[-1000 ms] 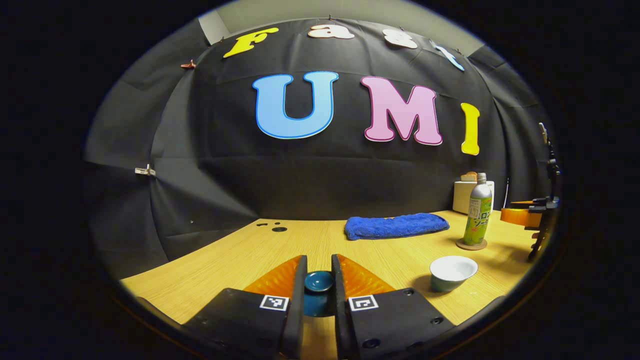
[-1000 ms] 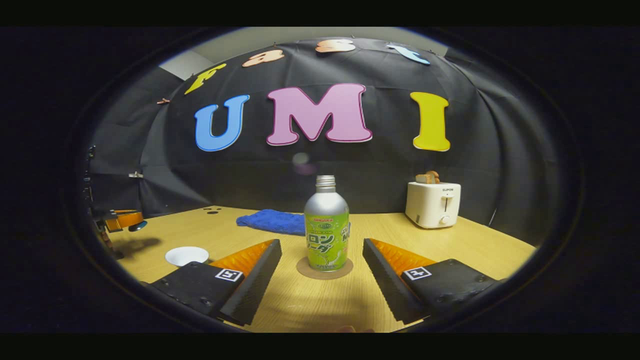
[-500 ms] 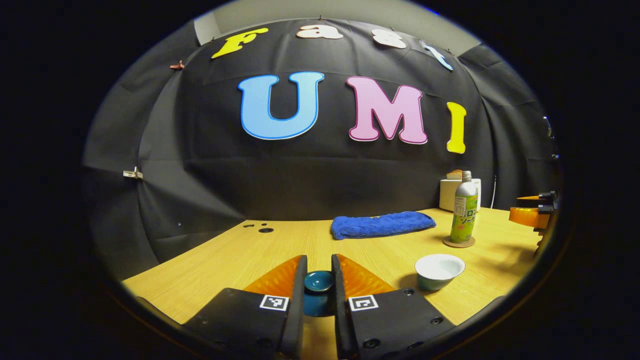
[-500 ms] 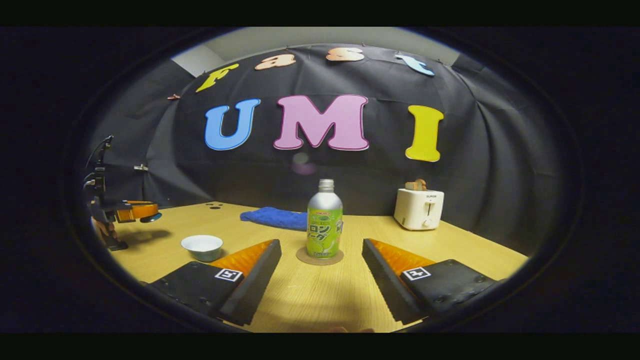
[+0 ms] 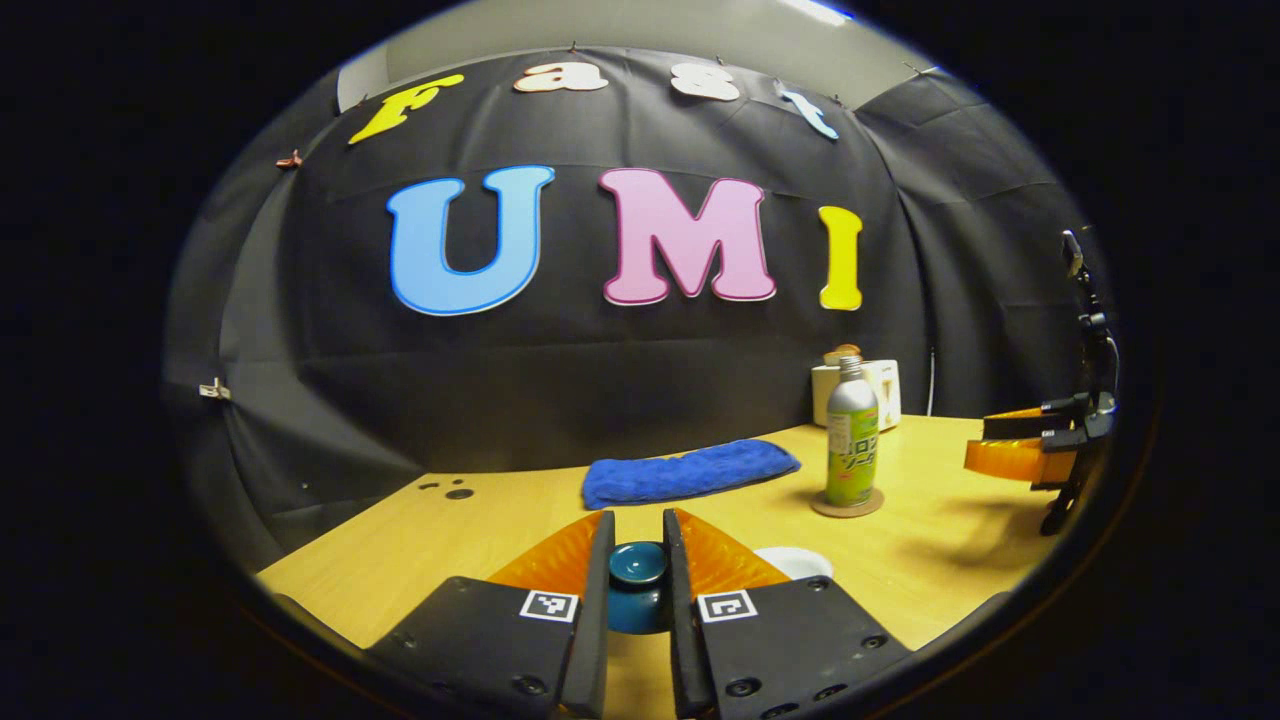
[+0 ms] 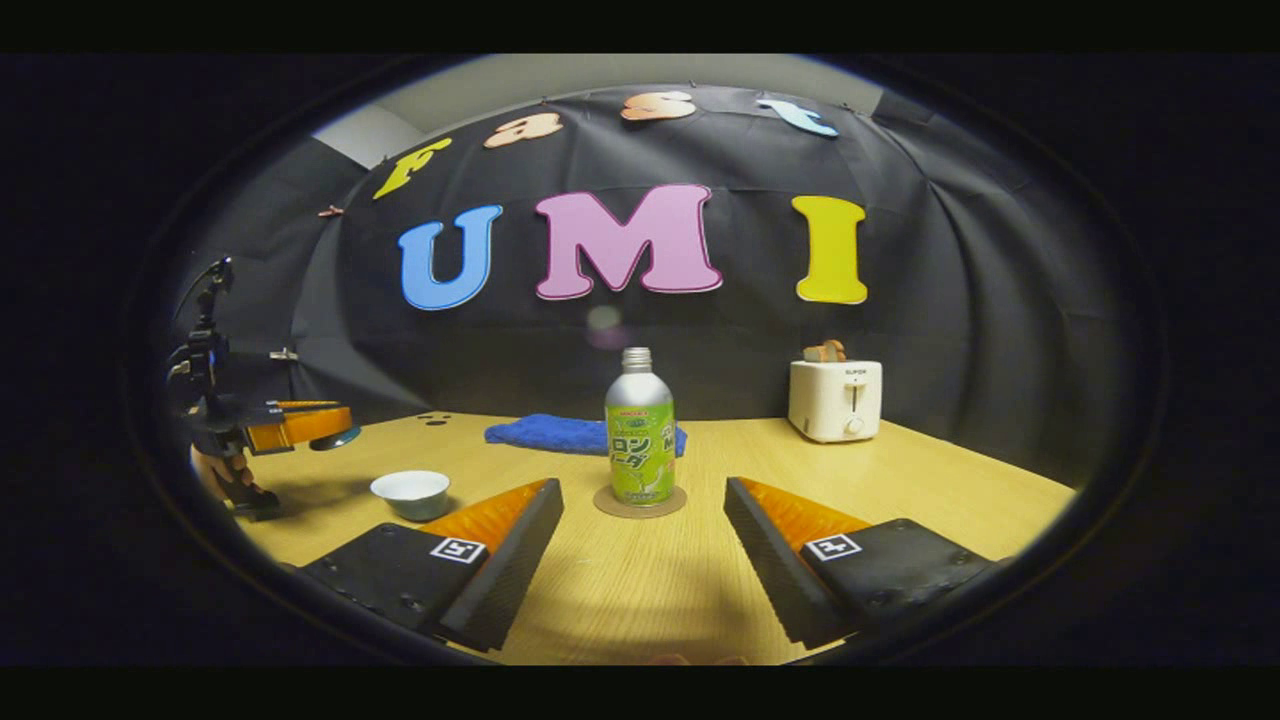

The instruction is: Open the teacup lid with one hand, grasp the water bottle and pour water into the teacup with the other hand; after pouring, place the water bottle on the coaster and then close the teacup lid.

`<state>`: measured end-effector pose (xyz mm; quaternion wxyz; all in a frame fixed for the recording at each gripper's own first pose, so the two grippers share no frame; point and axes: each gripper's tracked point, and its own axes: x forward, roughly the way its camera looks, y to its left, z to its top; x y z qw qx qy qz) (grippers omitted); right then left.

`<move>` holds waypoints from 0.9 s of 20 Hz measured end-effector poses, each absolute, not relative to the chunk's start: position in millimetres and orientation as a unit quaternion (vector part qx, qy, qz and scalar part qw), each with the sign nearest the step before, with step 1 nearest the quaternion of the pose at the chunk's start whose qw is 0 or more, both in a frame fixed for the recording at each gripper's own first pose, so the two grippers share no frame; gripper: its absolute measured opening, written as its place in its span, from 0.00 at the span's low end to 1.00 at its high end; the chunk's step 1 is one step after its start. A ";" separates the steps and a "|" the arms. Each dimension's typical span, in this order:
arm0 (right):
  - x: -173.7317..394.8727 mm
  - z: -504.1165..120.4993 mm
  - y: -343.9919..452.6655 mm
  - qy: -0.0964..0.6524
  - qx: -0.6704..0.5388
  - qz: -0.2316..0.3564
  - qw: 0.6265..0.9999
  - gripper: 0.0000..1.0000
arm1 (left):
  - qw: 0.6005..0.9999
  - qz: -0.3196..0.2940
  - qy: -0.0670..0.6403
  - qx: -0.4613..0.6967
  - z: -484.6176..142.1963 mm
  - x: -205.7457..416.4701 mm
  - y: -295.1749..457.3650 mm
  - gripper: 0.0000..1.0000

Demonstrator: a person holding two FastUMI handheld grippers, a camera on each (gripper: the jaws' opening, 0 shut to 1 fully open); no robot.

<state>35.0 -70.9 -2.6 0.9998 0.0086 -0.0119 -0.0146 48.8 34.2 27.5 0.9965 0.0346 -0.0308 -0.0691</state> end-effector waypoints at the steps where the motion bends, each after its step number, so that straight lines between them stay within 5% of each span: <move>1: 35.7 -1.5 -73.5 -0.014 0.006 -0.017 1.000 1.00 | 0.997 -0.075 -0.024 0.028 26.0 53.5 23.9 0.27; 18: 43.7 -3.1 -86.1 -0.012 0.004 -0.046 0.999 1.00 | 0.992 -0.097 0.049 0.071 -18.2 82.7 -40.1 0.29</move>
